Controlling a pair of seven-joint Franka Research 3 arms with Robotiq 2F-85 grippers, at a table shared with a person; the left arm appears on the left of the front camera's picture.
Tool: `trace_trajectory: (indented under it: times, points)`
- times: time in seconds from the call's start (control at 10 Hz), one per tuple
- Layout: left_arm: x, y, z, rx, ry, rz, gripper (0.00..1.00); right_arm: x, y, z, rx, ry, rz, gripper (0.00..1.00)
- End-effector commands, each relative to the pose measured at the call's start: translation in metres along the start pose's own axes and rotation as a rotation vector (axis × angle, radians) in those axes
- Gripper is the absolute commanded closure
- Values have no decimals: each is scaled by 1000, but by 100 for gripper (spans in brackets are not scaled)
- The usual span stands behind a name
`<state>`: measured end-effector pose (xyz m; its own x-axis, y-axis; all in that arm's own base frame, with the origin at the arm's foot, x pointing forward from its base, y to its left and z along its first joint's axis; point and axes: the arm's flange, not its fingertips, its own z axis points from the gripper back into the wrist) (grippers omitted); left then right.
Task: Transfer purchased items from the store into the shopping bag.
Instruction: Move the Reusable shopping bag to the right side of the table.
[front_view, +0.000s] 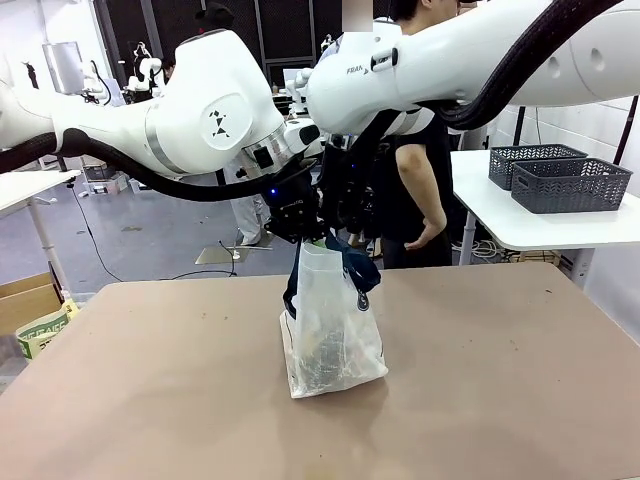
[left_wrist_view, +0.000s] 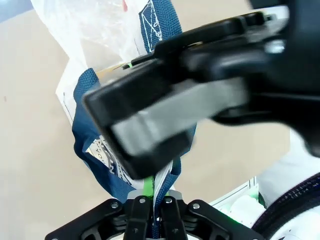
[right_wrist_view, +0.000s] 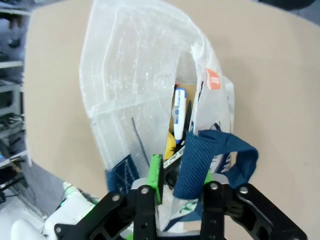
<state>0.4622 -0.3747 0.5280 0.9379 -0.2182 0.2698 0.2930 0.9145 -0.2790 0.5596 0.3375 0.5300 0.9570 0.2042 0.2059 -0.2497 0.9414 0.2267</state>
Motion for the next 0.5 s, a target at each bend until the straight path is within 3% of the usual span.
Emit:
trace_trajectory:
  times: [0.0,0.1,0.4]
  points:
    - [0,1,0,-14,4,13,100,-25,-21,7,52,-22,-7,12]
    - [0,1,0,-14,4,13,100,-29,-29,10,68,-27,-20,0]
    - [0,1,0,-14,4,13,100,-46,-58,28,94,-47,-58,0]
